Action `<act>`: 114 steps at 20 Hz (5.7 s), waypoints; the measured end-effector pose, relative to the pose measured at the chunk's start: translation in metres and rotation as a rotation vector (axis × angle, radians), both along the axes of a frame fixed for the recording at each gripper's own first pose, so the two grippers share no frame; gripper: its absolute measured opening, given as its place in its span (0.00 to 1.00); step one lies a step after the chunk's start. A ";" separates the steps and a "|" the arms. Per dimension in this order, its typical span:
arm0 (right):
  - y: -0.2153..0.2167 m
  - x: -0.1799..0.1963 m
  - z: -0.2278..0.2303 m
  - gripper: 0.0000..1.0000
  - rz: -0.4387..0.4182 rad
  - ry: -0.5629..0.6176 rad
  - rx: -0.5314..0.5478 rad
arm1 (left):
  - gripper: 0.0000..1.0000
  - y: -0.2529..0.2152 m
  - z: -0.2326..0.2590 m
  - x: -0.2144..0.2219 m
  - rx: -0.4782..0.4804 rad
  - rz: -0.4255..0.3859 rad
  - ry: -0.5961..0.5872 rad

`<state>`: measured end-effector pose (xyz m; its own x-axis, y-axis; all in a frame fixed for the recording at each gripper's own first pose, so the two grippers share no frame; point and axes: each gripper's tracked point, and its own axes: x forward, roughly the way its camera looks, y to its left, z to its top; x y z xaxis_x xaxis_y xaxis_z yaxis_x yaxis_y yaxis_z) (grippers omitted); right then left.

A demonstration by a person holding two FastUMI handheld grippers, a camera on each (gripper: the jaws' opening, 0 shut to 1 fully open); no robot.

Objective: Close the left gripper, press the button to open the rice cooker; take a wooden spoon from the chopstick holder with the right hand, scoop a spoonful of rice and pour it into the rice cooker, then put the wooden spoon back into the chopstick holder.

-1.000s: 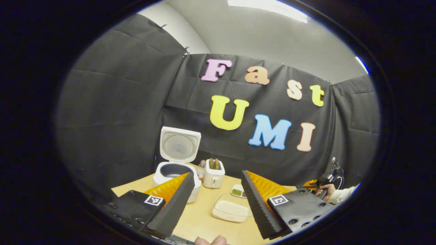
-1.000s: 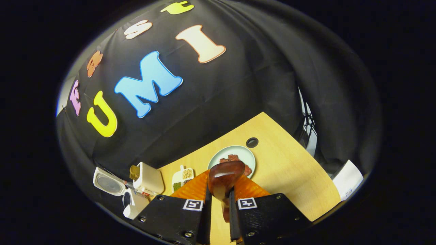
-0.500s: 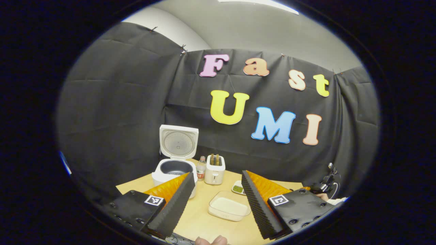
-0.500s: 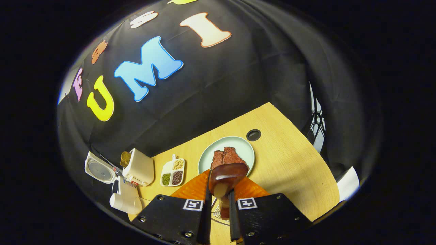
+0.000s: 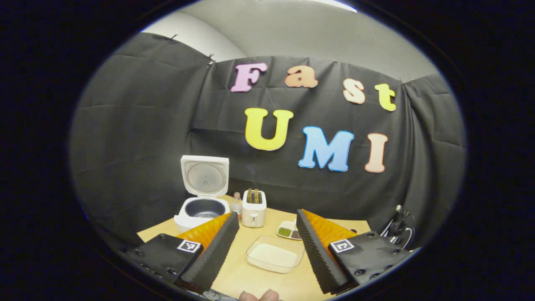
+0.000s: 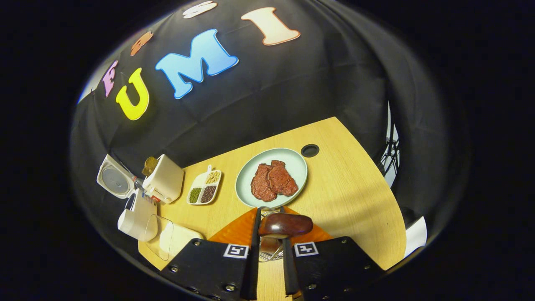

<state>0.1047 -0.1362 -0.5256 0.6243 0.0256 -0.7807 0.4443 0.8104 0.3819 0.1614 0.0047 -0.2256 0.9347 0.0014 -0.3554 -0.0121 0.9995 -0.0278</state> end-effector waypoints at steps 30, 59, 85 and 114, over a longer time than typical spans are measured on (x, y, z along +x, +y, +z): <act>0.089 0.013 0.251 0.96 -0.048 -0.342 -0.443 | 0.94 0.131 0.013 0.147 -0.076 -0.111 -0.128; 0.304 0.022 0.287 0.96 0.144 -0.240 -0.444 | 0.96 0.352 -0.121 0.489 0.170 0.203 0.034; 0.327 0.016 0.255 0.96 0.186 -0.199 -0.317 | 0.96 0.286 -0.316 0.229 0.180 0.104 0.332; 0.238 -0.021 0.250 0.96 0.042 -0.238 -0.271 | 0.95 0.116 -0.097 0.182 -0.031 -0.170 0.070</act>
